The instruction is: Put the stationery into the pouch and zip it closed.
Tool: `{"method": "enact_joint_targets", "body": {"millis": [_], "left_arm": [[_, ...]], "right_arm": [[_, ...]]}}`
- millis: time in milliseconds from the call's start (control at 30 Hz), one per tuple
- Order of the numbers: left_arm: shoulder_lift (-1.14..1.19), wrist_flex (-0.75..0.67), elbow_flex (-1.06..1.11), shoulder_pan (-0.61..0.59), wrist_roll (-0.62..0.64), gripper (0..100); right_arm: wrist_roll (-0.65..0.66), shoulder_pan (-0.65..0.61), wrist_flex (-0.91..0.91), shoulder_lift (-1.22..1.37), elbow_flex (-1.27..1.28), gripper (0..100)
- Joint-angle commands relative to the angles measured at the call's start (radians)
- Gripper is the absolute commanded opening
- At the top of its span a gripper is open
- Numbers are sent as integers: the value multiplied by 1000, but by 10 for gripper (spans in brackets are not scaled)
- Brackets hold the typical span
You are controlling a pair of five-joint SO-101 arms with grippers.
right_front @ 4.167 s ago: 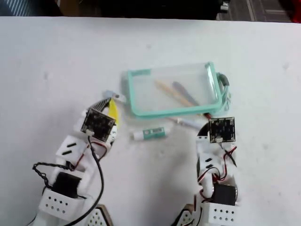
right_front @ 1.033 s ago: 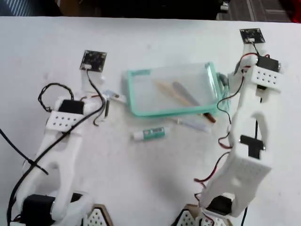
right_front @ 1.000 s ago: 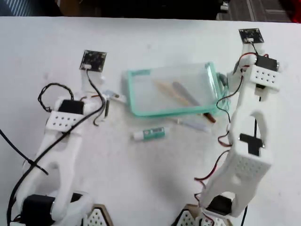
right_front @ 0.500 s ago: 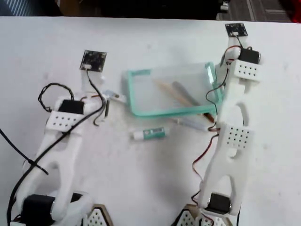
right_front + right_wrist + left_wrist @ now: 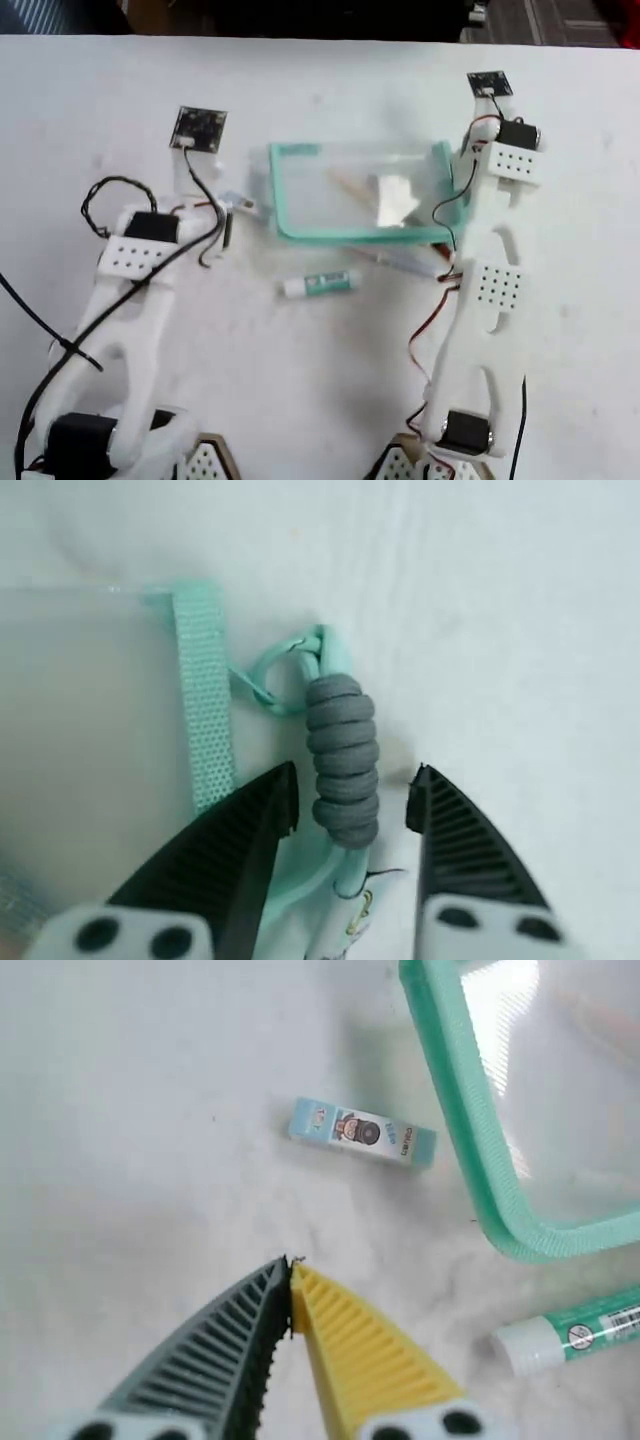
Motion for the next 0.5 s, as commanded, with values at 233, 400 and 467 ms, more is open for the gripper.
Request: {"method": "enact_joint_targets", "body": {"millis": [233, 400, 467], "left_arm": [[1, -20, -6, -1, 0, 27], [1, -20, -6, -1, 0, 27], [1, -20, -6, -1, 0, 27]], "right_arm": [[-15, 2, 13, -27, -138, 23], [-9, -5, 113, -56, -310, 23], [-9, -7, 124, -113, -287, 23]]}}
